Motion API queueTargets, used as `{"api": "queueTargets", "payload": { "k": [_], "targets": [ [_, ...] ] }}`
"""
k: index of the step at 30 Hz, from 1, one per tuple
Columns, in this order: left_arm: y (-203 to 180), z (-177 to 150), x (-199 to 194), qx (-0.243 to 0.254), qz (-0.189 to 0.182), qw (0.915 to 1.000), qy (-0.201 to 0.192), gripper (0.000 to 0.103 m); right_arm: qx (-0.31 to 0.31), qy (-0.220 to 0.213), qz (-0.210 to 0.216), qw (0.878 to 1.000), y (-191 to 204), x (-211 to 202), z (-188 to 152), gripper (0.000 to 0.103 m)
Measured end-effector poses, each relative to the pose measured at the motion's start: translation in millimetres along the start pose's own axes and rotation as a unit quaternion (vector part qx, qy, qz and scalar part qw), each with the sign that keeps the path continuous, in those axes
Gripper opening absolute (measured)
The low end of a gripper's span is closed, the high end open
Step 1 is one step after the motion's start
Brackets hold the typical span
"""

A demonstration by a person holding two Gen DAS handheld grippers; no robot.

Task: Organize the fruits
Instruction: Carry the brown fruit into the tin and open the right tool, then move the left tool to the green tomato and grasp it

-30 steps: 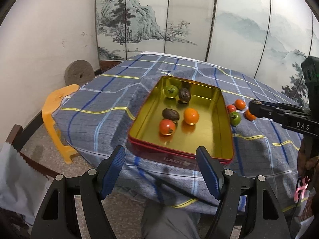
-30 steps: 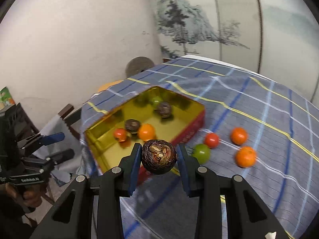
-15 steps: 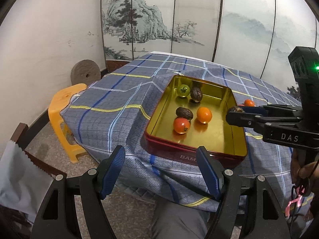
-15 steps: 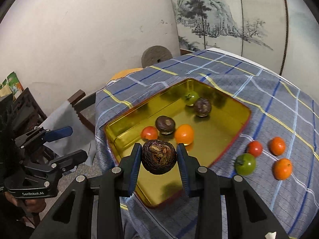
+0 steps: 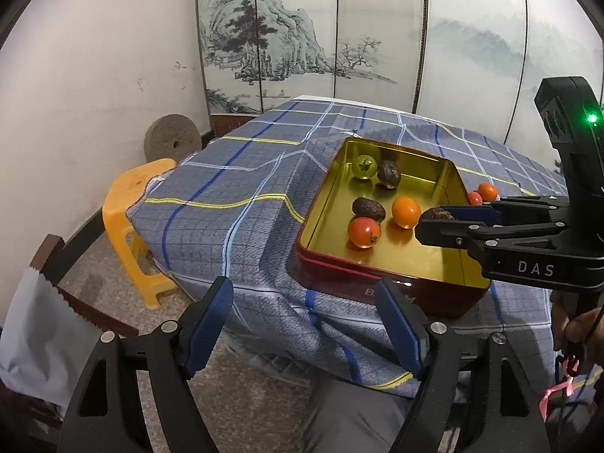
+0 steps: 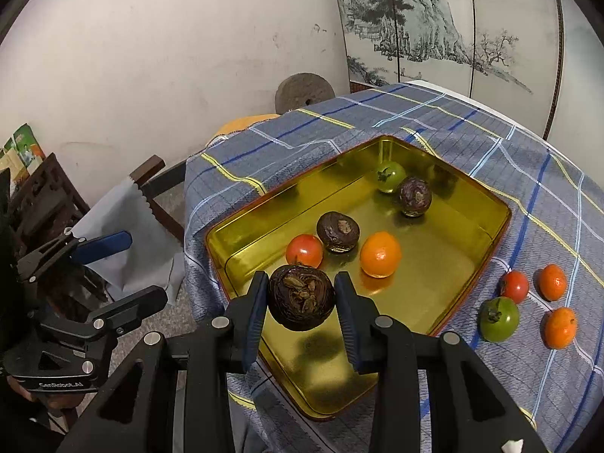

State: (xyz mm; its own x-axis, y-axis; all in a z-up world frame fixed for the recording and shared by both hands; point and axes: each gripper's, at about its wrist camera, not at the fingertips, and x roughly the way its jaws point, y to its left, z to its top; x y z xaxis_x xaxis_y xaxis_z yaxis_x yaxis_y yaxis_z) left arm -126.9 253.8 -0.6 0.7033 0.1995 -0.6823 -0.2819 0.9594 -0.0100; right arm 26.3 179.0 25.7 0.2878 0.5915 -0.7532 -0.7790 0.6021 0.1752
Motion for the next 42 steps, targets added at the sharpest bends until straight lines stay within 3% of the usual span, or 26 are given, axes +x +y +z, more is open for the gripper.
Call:
{"api": "queueTargets", "payload": {
  "k": [28, 42],
  "targets": [
    [-1, -9, 8, 0.015, 0.006, 0.9998, 0.014, 0.078, 0.006, 0.014, -0.006, 1.0, 3, 17, -2, 0.035],
    [-2, -13, 9, 0.022, 0.011, 0.9995, 0.019, 0.078, 0.021, -0.018, 0.002, 1.0, 0, 7, -1, 0.038]
  ]
}}
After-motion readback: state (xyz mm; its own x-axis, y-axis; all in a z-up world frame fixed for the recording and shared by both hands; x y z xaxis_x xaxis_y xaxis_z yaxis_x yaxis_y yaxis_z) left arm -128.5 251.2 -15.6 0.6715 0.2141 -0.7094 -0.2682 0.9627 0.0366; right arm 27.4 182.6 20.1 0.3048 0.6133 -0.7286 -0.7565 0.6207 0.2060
